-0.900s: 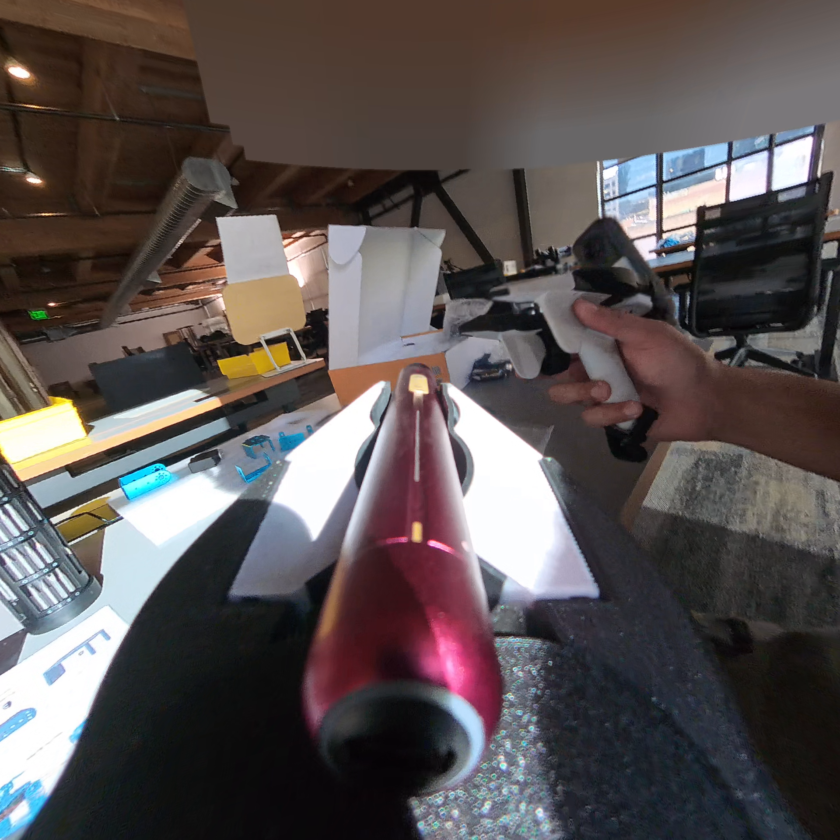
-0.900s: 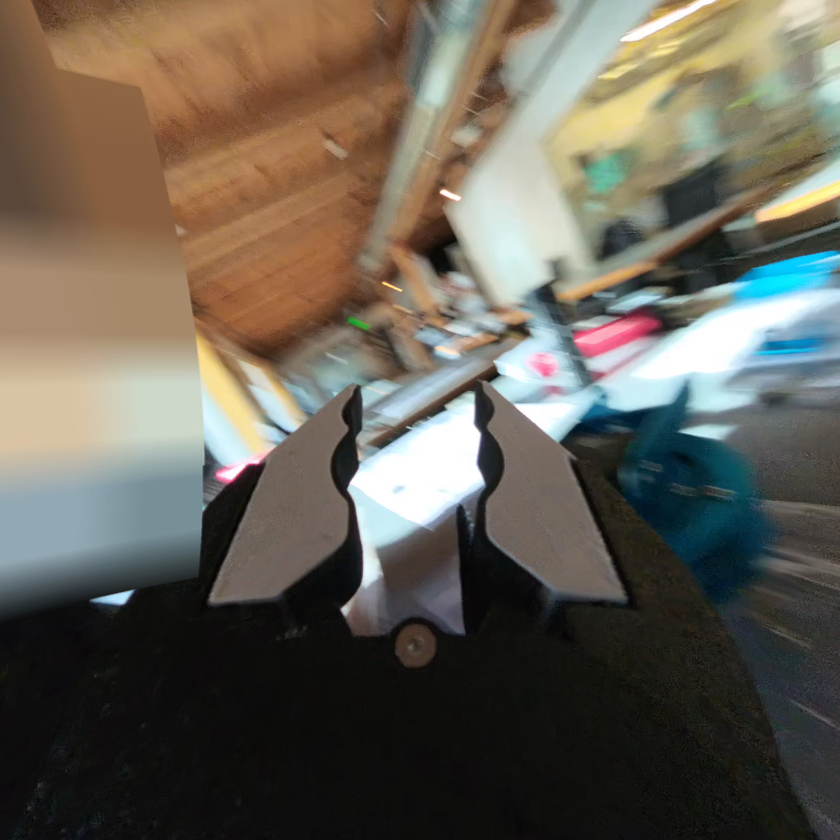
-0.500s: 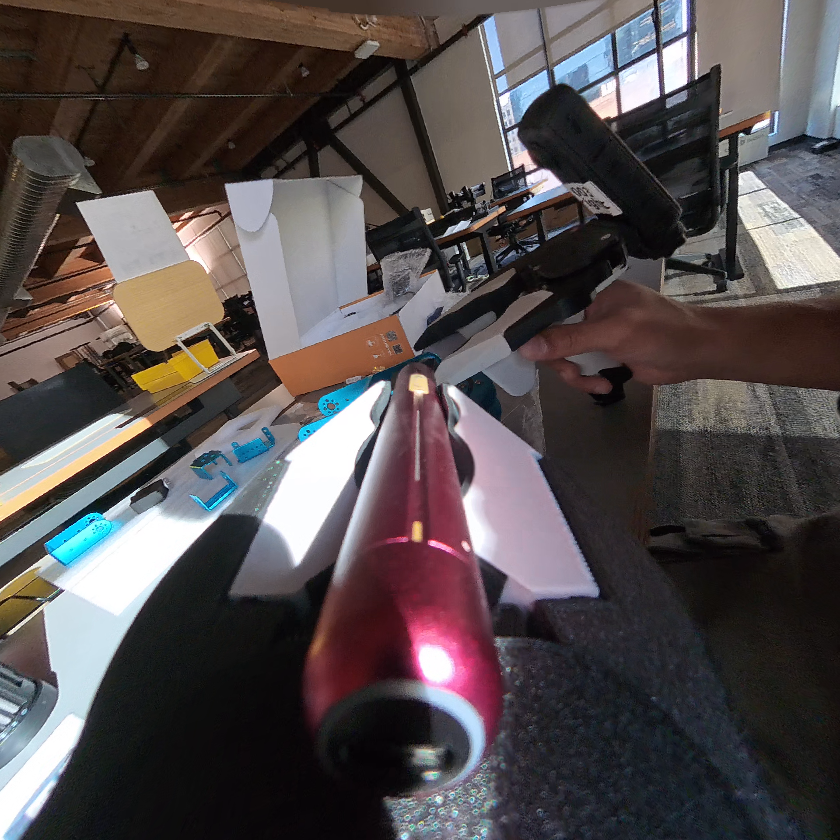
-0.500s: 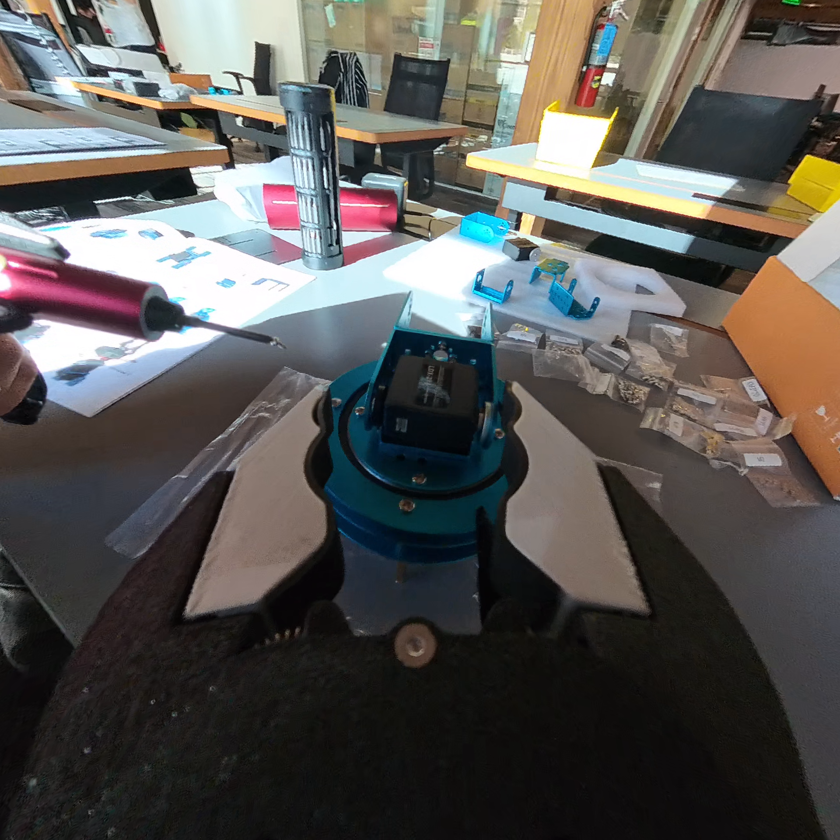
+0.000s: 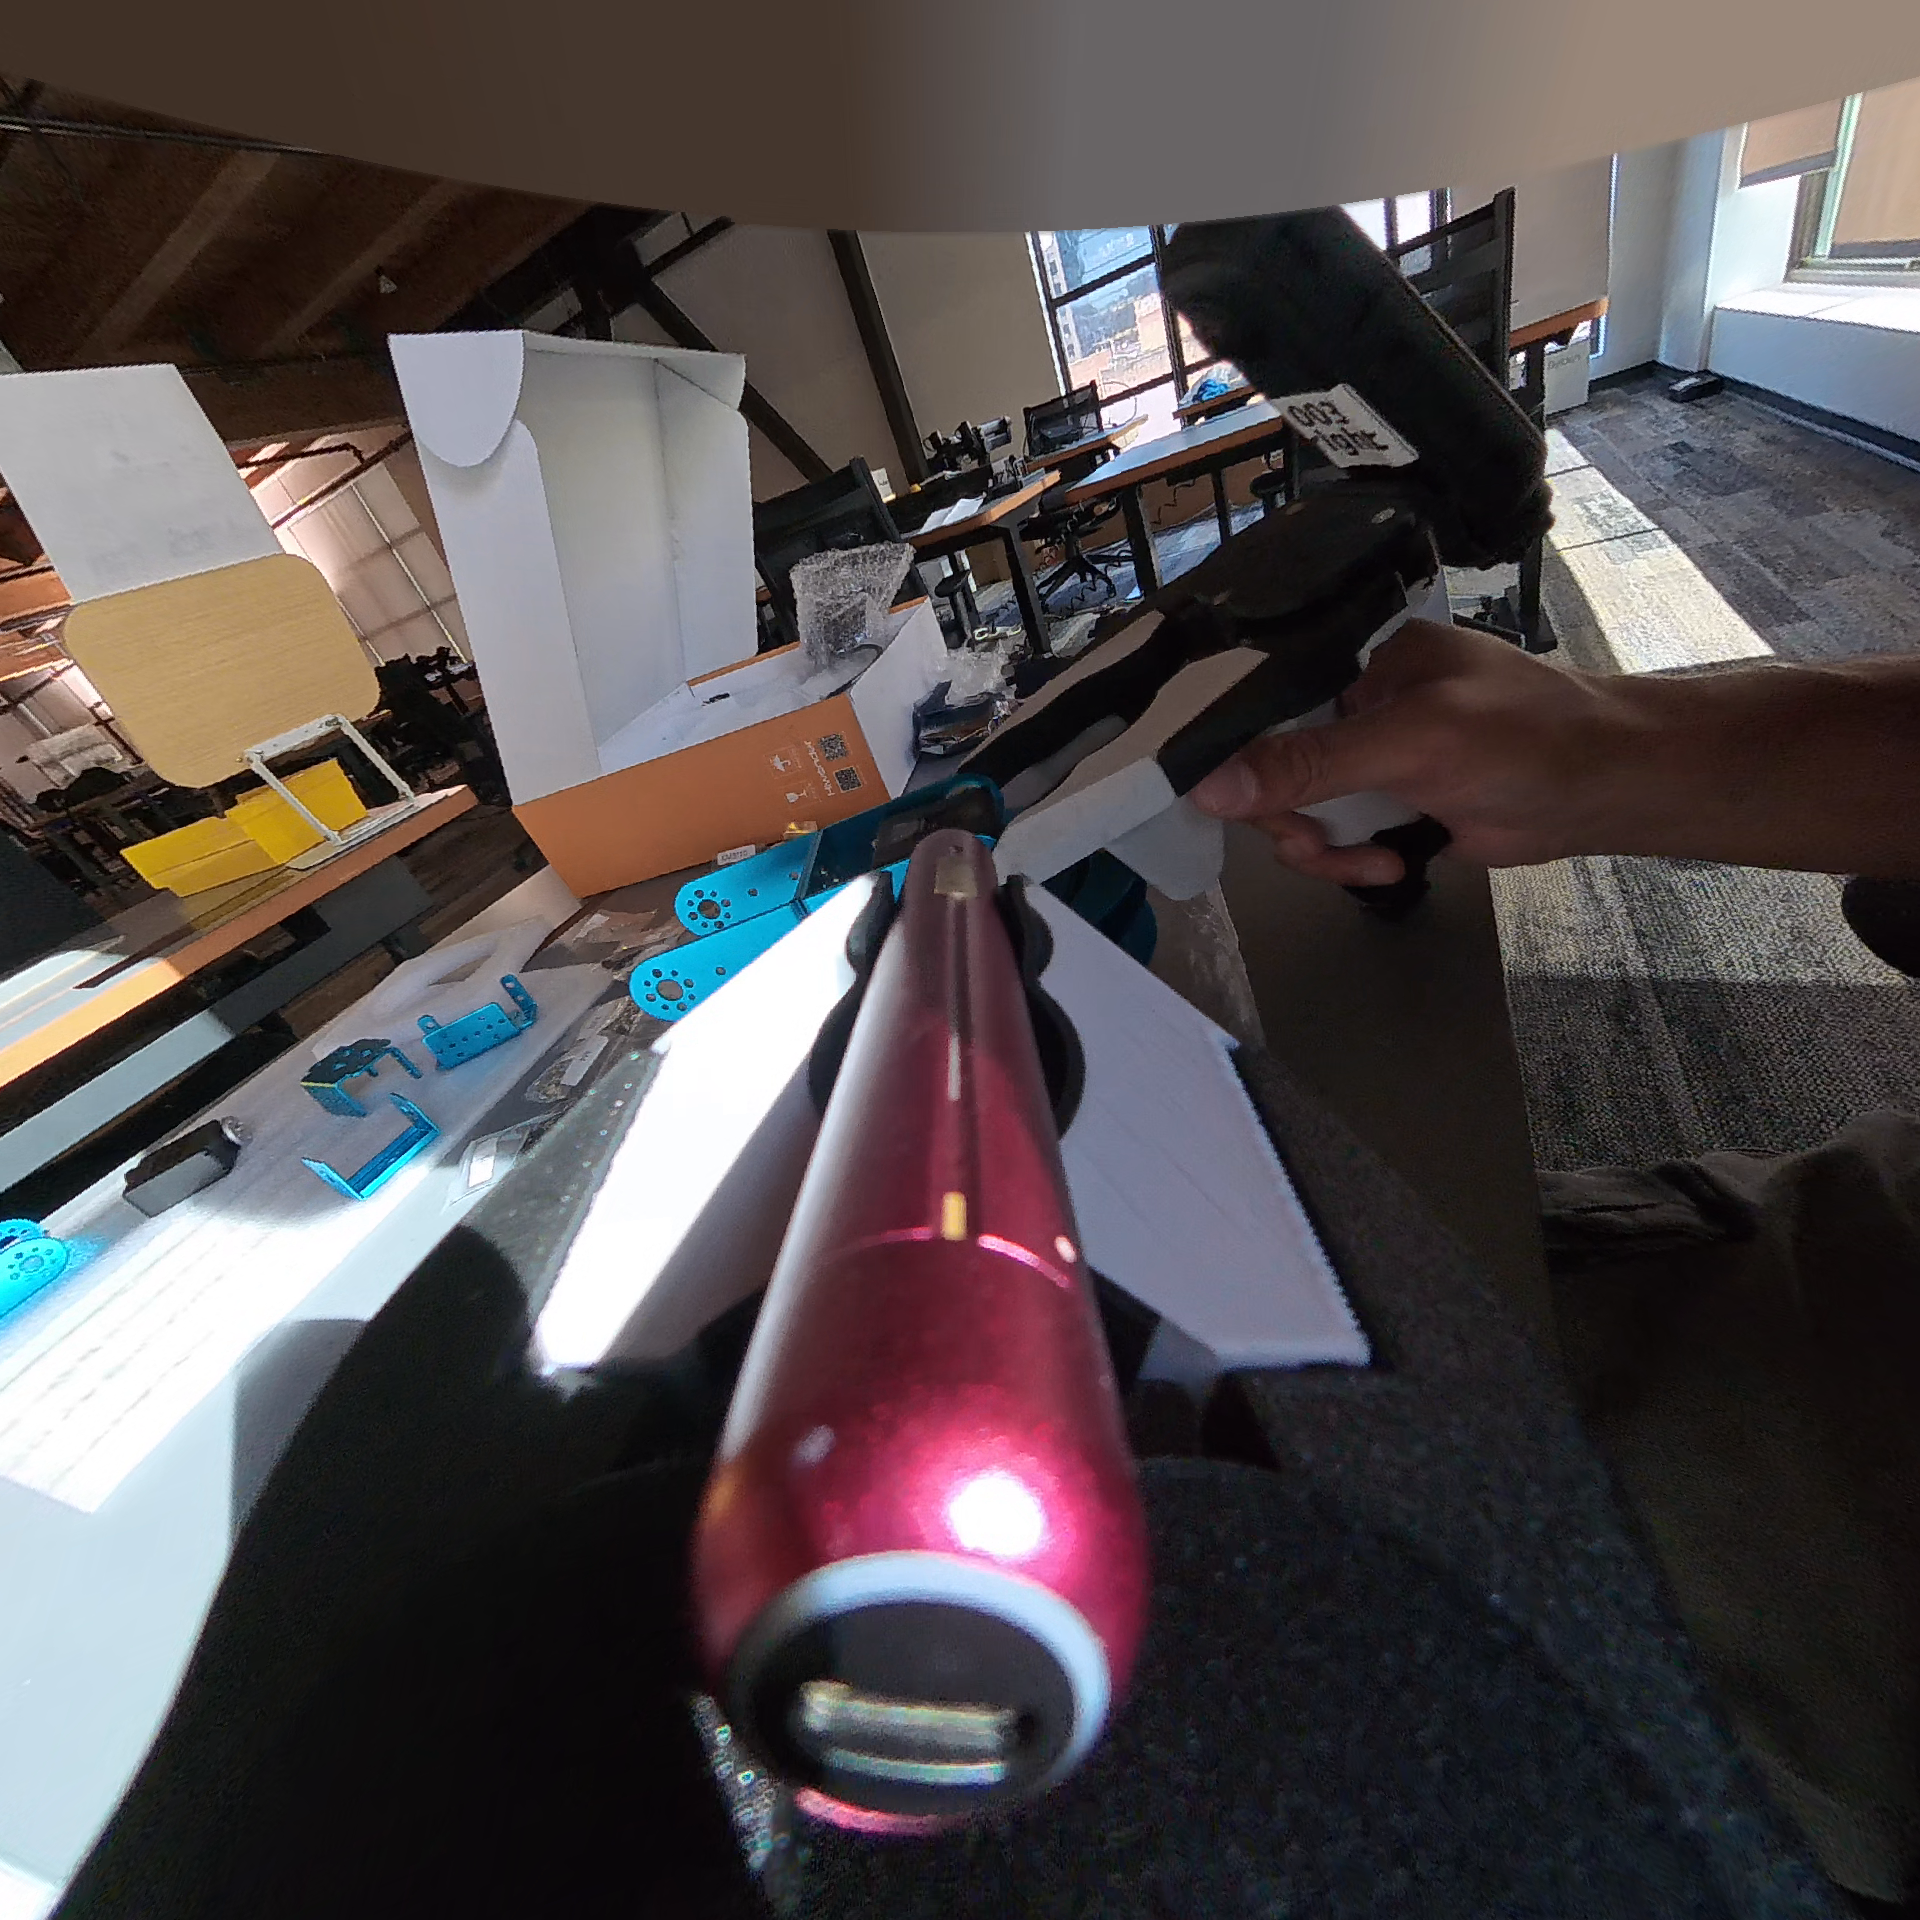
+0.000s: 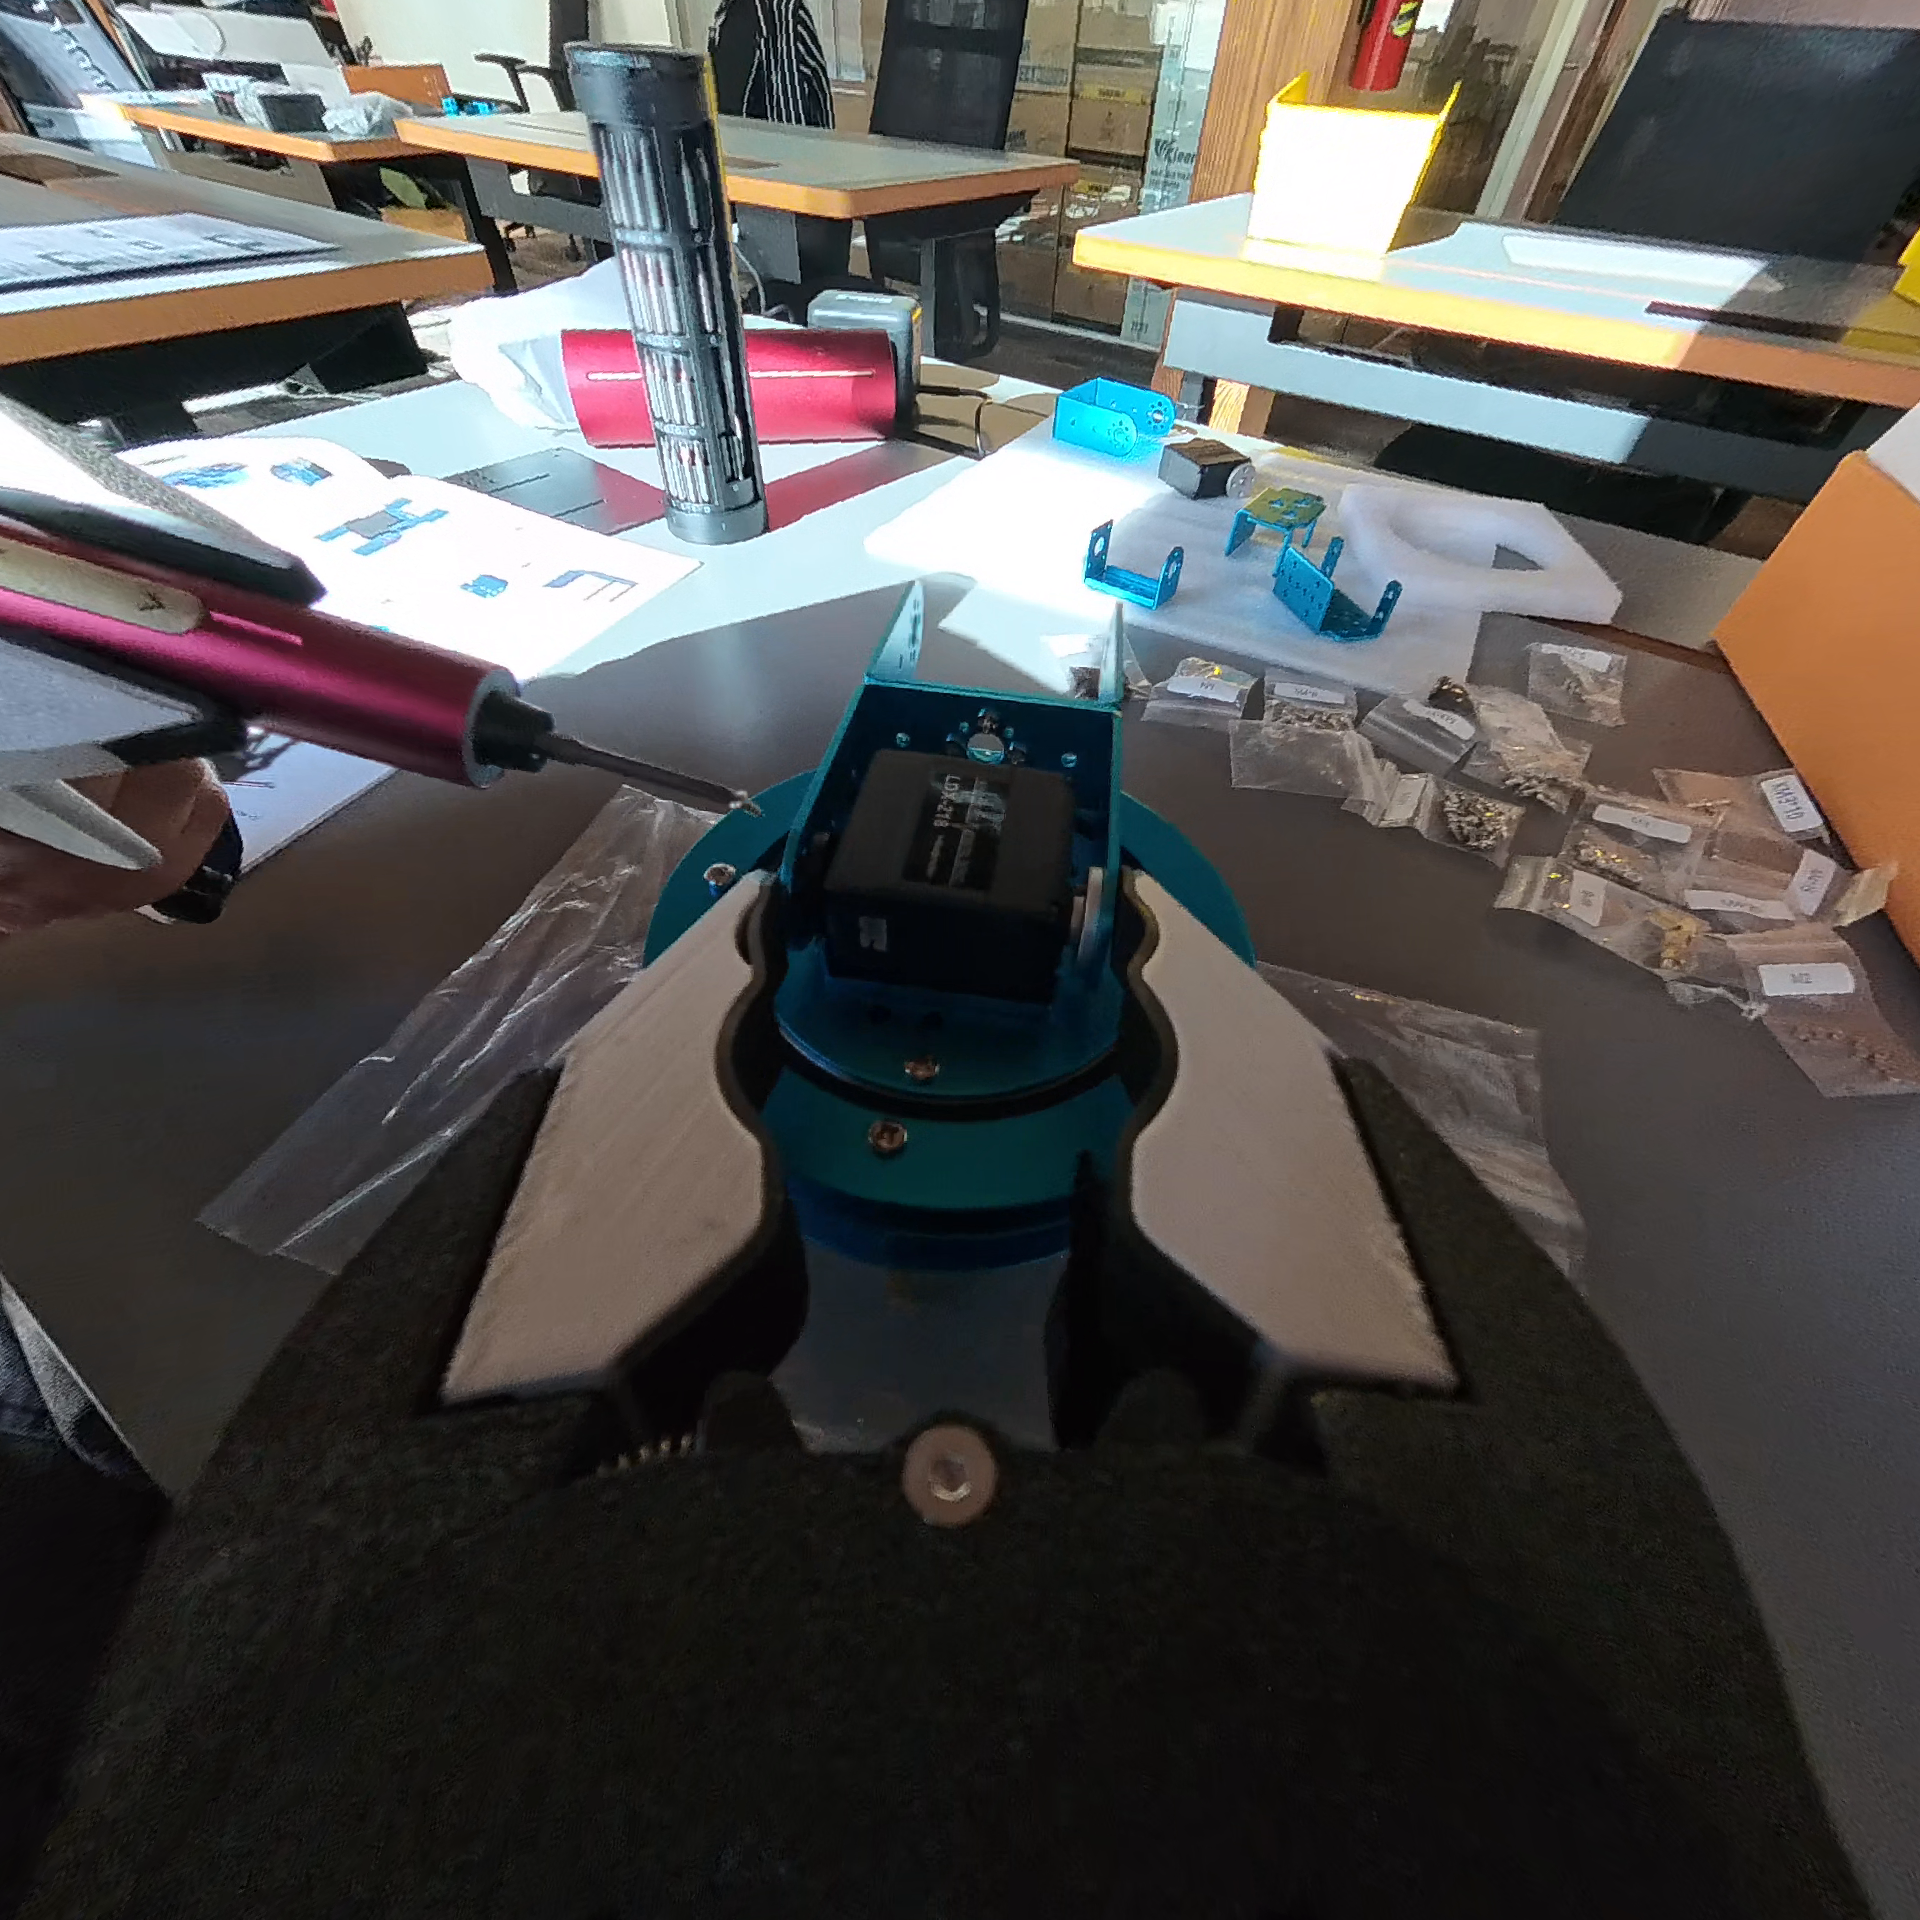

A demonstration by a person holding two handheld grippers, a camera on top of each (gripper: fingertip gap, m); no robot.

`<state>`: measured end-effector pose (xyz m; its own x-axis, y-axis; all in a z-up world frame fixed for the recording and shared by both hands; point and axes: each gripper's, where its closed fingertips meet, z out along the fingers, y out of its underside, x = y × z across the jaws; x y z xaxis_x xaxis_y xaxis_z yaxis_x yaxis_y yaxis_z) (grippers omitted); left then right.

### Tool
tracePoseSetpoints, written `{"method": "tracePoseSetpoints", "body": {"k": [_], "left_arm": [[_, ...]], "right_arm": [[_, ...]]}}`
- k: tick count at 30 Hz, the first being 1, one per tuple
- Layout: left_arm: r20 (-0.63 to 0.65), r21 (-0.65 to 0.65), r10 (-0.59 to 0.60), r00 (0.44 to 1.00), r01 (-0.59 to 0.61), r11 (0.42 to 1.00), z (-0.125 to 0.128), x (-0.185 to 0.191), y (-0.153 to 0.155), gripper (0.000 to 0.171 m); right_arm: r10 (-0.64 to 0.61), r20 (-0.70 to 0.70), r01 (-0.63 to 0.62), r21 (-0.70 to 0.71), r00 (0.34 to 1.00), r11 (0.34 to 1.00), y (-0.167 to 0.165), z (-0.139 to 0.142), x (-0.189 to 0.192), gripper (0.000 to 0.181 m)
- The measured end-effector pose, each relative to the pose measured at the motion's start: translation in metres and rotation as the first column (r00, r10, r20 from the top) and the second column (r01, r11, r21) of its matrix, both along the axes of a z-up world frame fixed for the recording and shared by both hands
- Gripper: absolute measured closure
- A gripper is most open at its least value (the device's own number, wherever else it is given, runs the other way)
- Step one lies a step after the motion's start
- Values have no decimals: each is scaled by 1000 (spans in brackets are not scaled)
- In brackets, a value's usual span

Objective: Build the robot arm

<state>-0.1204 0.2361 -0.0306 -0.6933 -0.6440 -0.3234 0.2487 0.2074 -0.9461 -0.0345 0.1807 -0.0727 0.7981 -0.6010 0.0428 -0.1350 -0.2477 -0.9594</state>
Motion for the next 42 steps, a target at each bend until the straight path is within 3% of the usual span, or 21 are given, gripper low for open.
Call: {"method": "tracePoseSetpoints", "body": {"k": [30,33,36,42], "left_arm": [[17,23,-24,1000,23,999,-6,4,-7,150],[-30,-55,-24,999,23,998,-1,3,0,149],[-158,-171,-17,987,-10,985,3,8,7,151],[-337,-388,-93,937,-49,920,9,9,8,152]], "right_arm": [[0,0,0,19,1000,1000,0,0,0,120],[-1,1,1,21,1000,1000,0,0,0,120],[-4,1,4,22,1000,1000,0,0,0,120],[-14,4,14,26,1000,1000,0,0,0,119]]}}
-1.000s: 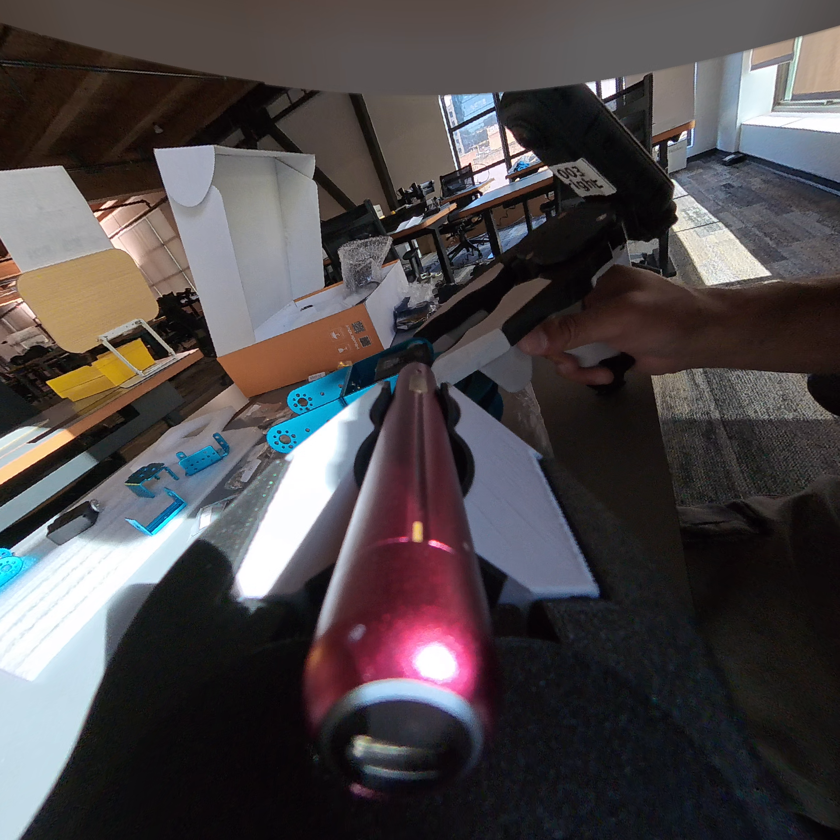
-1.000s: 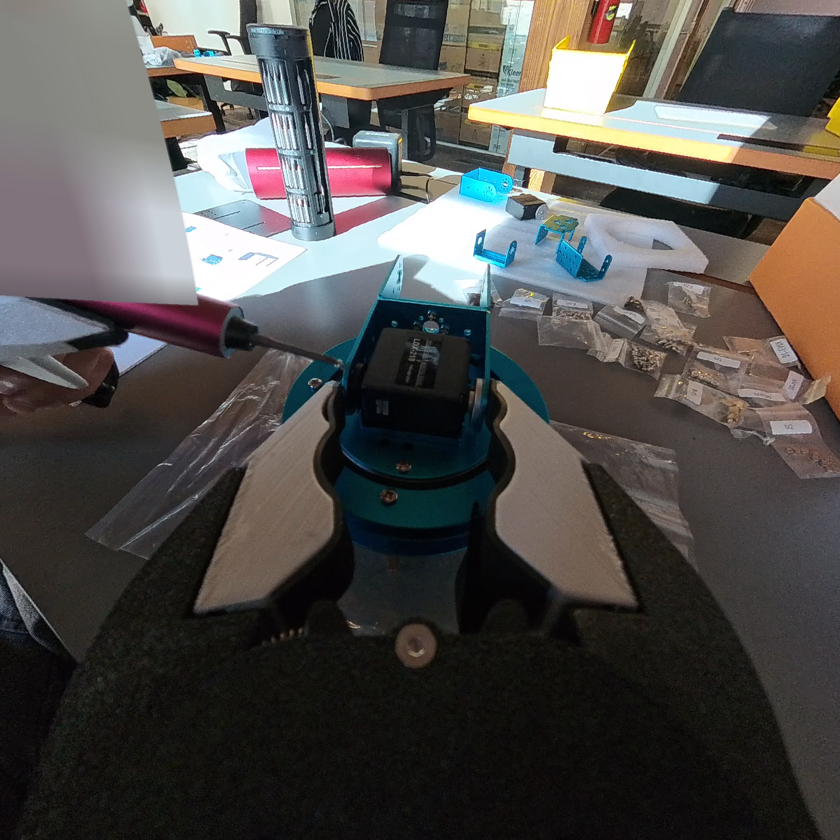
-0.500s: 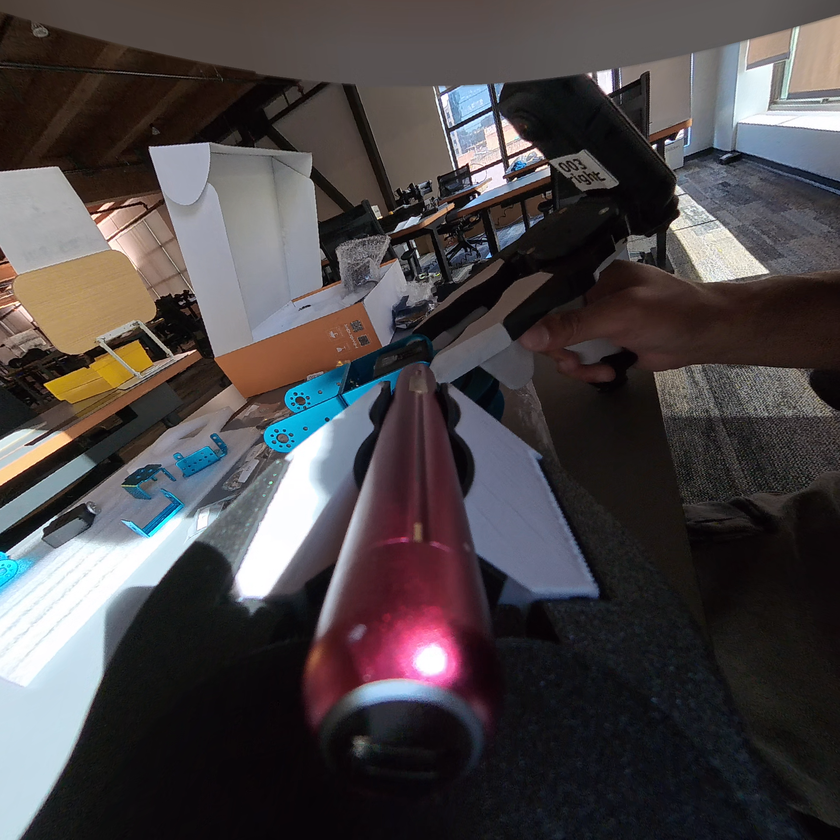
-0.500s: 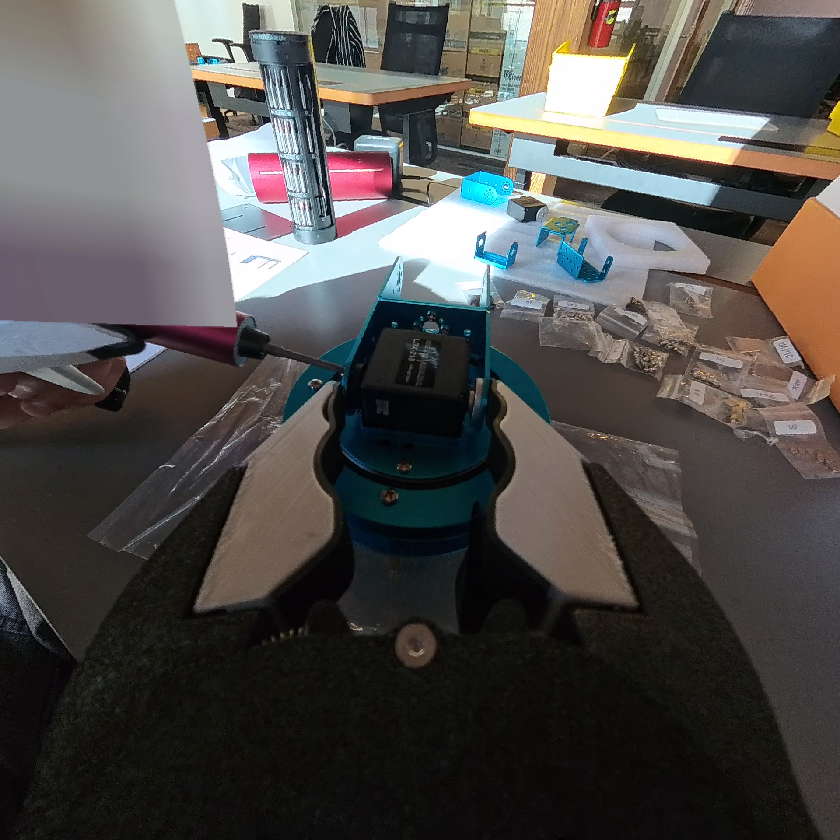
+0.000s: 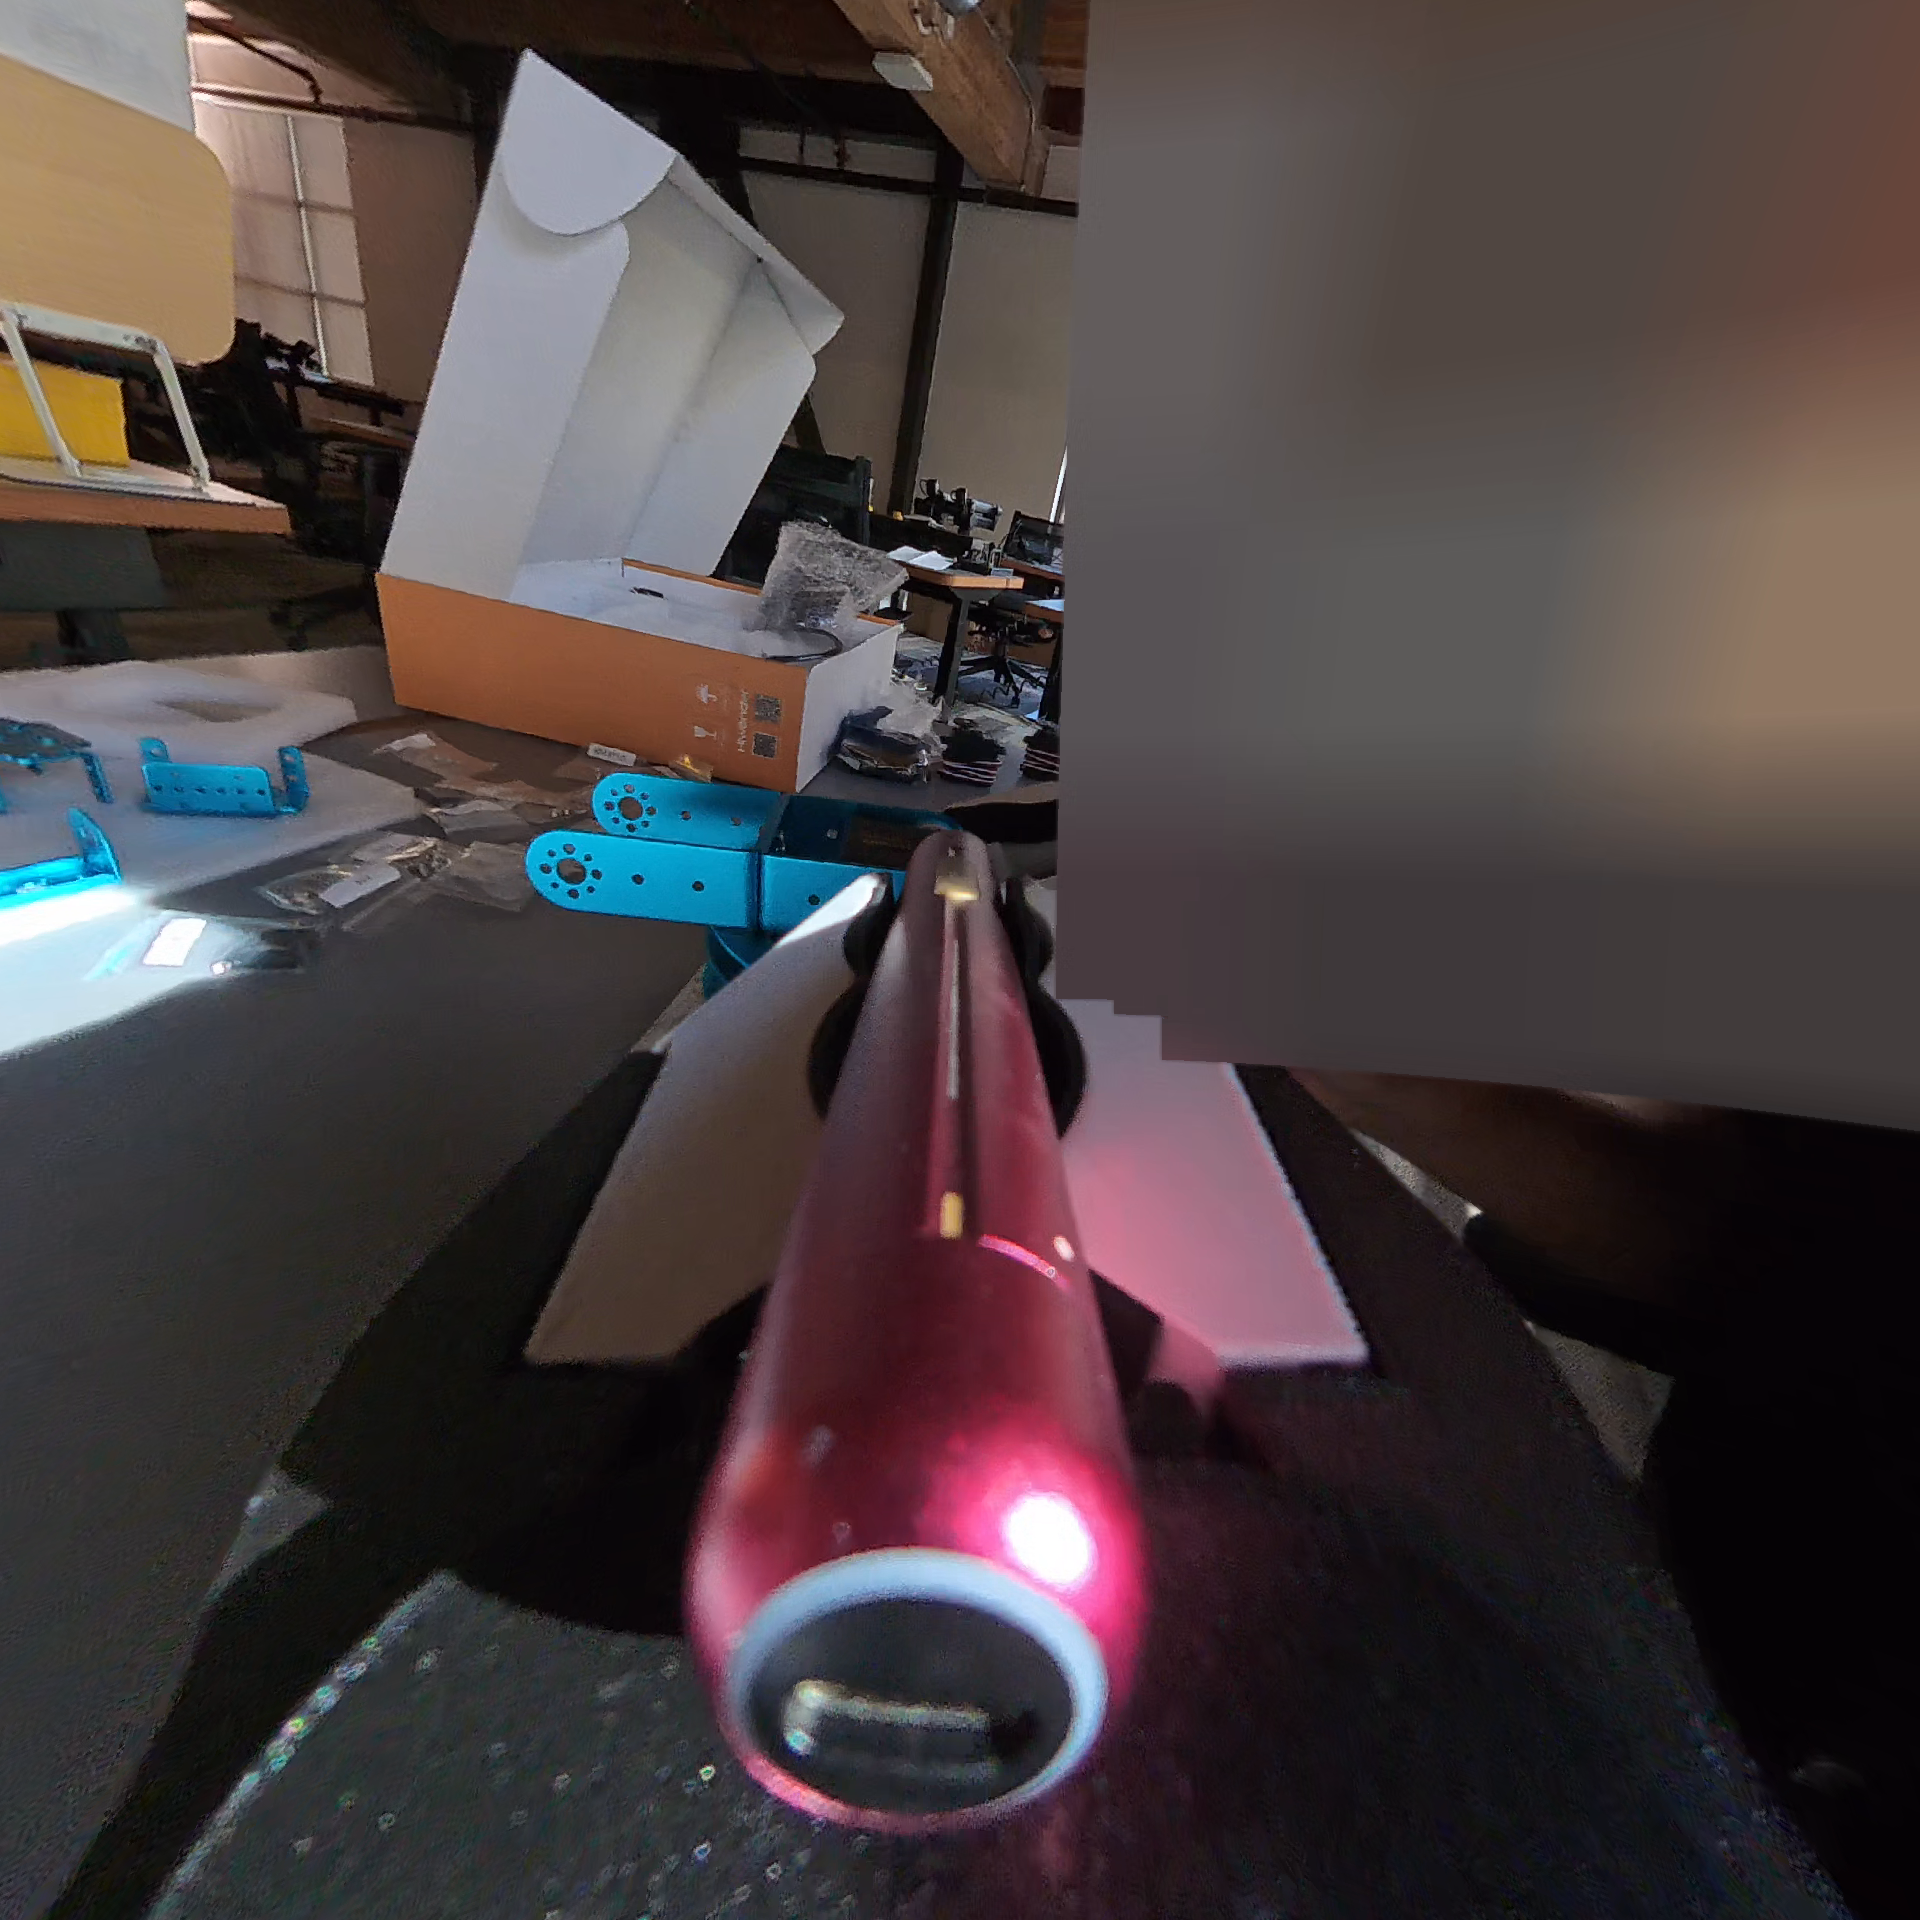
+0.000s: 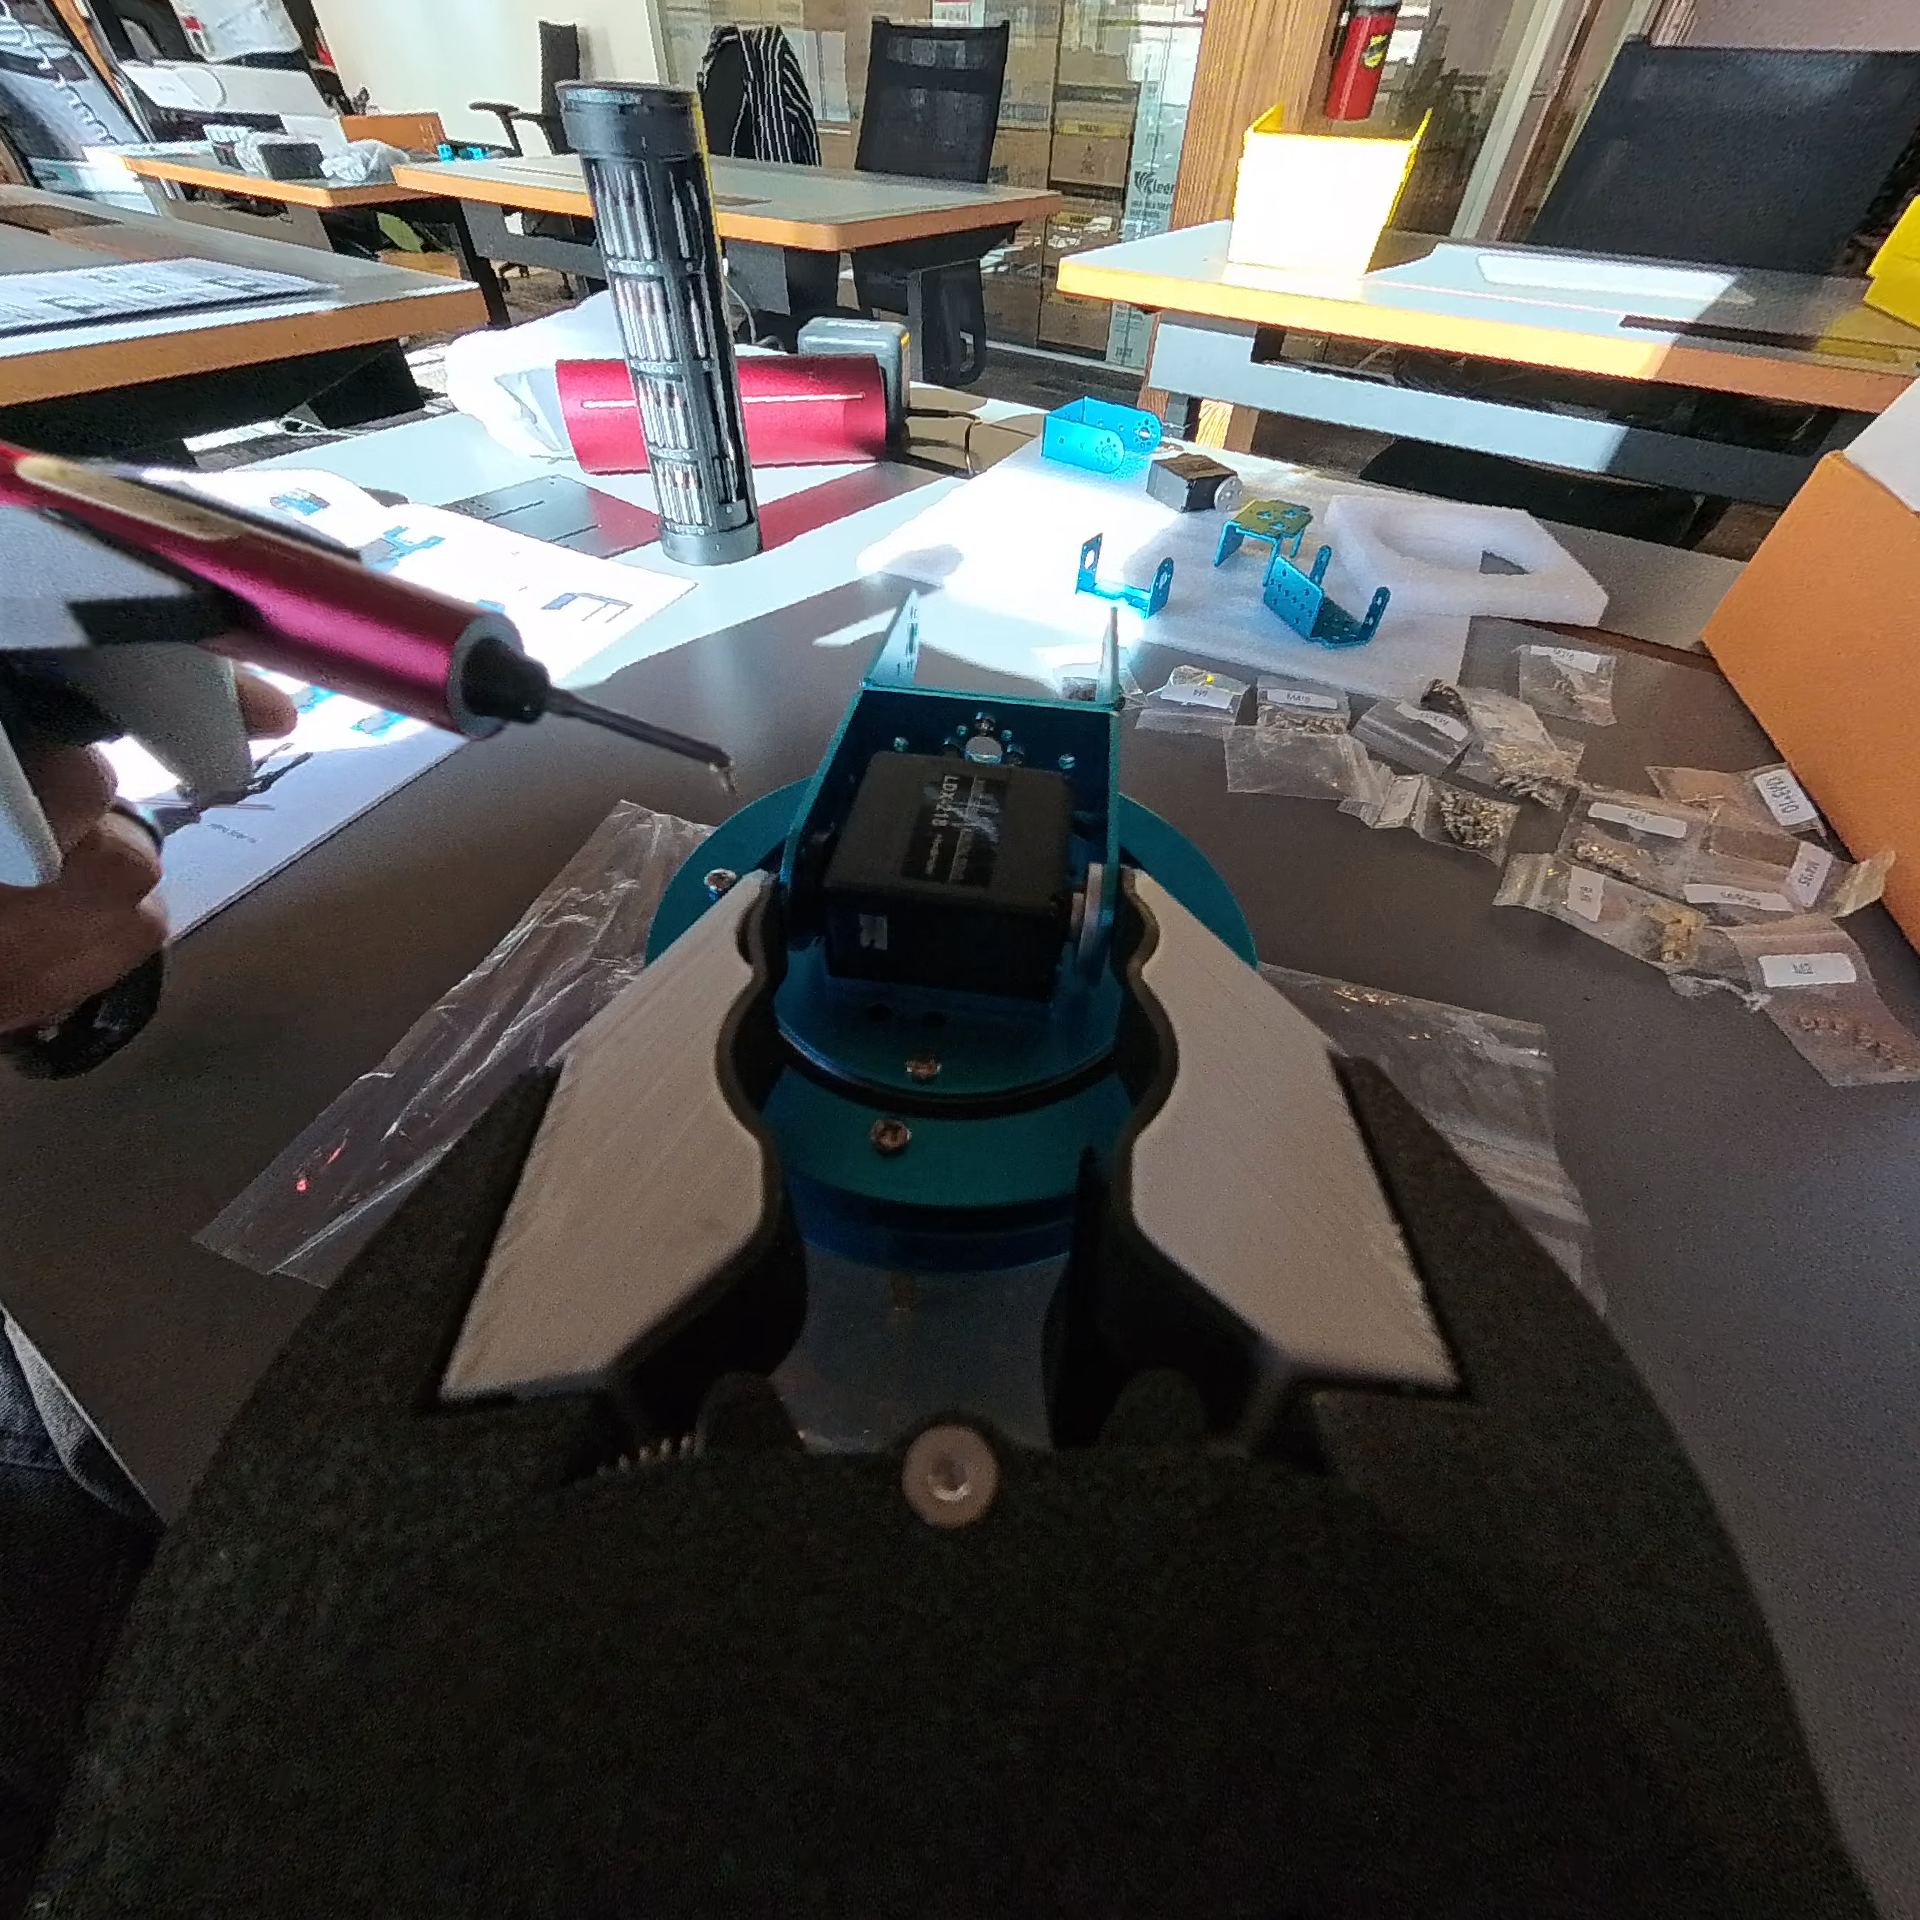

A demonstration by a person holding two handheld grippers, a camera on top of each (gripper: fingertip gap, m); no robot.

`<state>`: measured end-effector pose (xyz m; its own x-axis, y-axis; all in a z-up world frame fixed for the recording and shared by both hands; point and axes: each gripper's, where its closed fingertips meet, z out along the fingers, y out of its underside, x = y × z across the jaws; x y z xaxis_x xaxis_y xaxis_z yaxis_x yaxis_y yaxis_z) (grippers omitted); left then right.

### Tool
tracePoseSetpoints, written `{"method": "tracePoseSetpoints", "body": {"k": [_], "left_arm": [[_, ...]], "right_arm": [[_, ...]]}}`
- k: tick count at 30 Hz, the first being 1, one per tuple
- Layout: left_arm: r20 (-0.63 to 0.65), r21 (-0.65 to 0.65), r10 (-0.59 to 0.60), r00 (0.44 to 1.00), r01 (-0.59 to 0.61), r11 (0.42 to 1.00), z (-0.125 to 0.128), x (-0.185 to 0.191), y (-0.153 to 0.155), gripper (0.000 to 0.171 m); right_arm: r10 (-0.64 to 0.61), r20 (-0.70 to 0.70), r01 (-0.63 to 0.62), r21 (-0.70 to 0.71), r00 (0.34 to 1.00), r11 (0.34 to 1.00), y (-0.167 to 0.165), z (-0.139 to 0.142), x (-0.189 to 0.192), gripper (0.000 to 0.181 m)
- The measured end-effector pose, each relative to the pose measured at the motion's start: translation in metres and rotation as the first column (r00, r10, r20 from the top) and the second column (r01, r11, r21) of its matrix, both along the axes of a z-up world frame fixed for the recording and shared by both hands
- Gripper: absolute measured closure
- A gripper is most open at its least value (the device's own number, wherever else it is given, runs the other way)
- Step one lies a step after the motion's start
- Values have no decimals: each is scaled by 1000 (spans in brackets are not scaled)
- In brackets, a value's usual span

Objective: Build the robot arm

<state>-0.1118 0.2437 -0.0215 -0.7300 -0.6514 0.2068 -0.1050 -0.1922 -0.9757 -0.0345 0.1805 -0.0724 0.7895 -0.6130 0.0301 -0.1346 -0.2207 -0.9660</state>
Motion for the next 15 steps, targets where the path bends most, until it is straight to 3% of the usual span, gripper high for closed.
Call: {"method": "tracePoseSetpoints", "body": {"k": [4,6,15], "left_arm": [[-93,-123,-15,996,4,992,0,1,2,151],[-117,-161,-33,993,14,987,-1,1,1,151],[-124,-188,-59,990,35,981,2,-6,-3,150]], "right_arm": [[-14,-4,14,8,1000,1000,0,1,0,118],[-26,29,26,4,999,1000,-1,3,0,106],[-16,66,12,72,998,997,-5,22,-8,101]]}}
